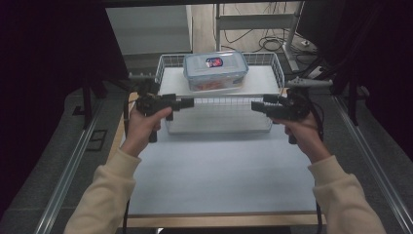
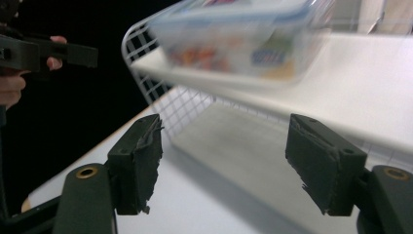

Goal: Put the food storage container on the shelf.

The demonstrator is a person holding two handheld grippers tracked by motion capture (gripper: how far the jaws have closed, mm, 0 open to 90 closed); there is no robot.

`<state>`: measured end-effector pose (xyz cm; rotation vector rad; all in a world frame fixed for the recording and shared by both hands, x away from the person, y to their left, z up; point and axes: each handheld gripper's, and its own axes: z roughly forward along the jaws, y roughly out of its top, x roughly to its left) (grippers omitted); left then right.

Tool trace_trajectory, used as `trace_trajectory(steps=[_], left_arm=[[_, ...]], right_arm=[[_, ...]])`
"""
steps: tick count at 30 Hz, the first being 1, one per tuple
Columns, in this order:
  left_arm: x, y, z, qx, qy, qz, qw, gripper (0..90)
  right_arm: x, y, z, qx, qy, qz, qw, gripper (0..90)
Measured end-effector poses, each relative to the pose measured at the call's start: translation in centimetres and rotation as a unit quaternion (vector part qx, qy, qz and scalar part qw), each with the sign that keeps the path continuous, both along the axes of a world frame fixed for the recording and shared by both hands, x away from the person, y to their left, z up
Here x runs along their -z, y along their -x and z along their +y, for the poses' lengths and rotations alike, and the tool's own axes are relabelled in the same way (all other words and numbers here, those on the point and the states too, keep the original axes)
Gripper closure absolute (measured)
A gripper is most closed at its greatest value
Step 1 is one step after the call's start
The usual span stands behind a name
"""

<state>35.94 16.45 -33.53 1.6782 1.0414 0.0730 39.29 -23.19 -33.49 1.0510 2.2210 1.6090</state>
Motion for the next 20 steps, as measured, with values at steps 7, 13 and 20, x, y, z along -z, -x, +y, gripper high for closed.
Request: trace_trajectory(steps=[7,13,20], left_arm=[[5.2,3.9,0.0,0.033,-0.008,0.0,0.9994,6.9],[8.1,4.6,-0.2,0.039,-0.016,0.016,0.999,7.7],[8.8,5.1,-0.3,0.05,-0.017,0.002,0.9986,8.0]], right_arm=[[4.5,4.1,-1.3,-0.023,0.014,0.003,0.9996,24.4],[7.7,4.9,-1.6,-0.025,0.029,0.019,0.9991,21.8],[8.0,5.4,-1.8,-0.018,0.012,0.01,0.9997,18.1]])
